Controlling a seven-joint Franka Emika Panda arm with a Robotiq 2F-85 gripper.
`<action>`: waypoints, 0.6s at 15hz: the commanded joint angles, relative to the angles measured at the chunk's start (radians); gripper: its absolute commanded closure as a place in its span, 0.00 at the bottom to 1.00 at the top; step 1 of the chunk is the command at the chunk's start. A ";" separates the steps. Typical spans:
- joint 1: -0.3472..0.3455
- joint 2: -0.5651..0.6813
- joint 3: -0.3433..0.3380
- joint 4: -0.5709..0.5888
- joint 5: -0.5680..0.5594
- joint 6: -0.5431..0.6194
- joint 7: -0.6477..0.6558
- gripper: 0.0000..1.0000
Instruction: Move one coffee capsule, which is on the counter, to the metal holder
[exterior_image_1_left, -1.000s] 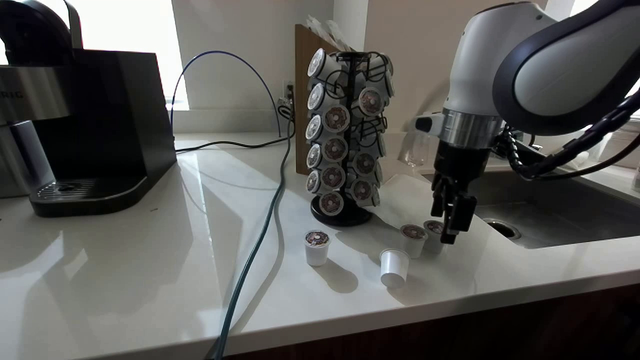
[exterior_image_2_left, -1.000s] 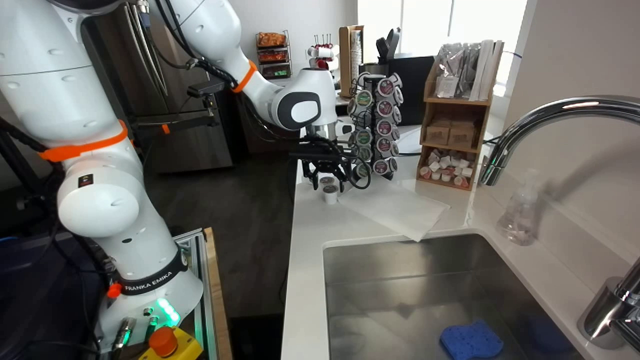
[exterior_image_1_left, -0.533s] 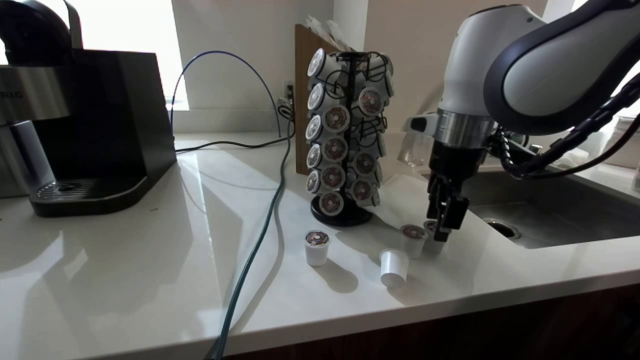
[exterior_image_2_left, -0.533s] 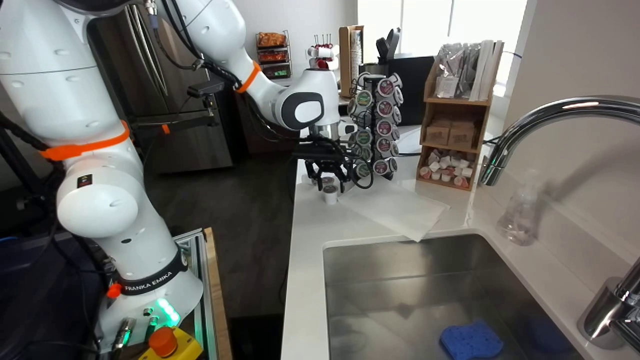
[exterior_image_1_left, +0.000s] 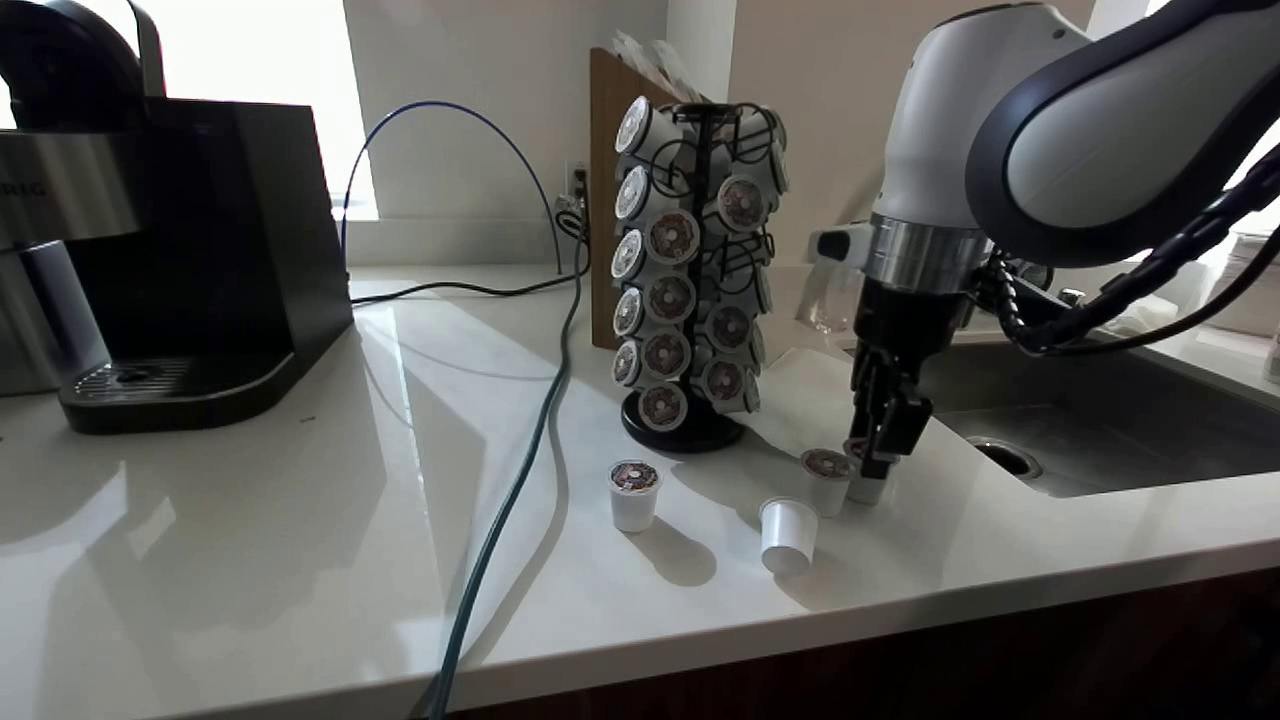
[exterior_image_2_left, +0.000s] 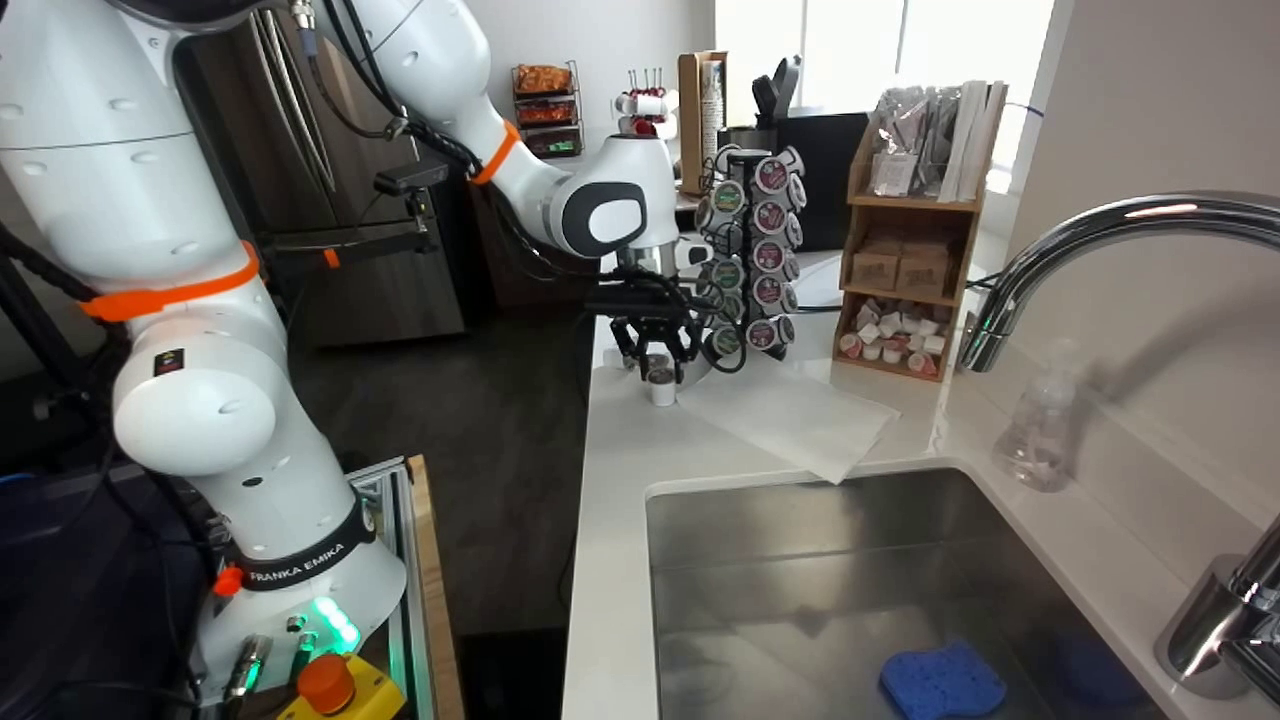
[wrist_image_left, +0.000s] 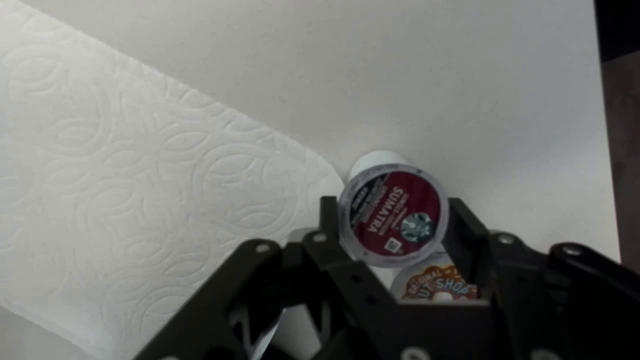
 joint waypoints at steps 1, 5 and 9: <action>-0.022 -0.122 0.004 -0.078 0.048 0.003 -0.015 0.71; -0.028 -0.331 -0.054 -0.206 0.151 -0.022 -0.062 0.71; 0.029 -0.551 -0.166 -0.329 0.282 -0.002 -0.146 0.71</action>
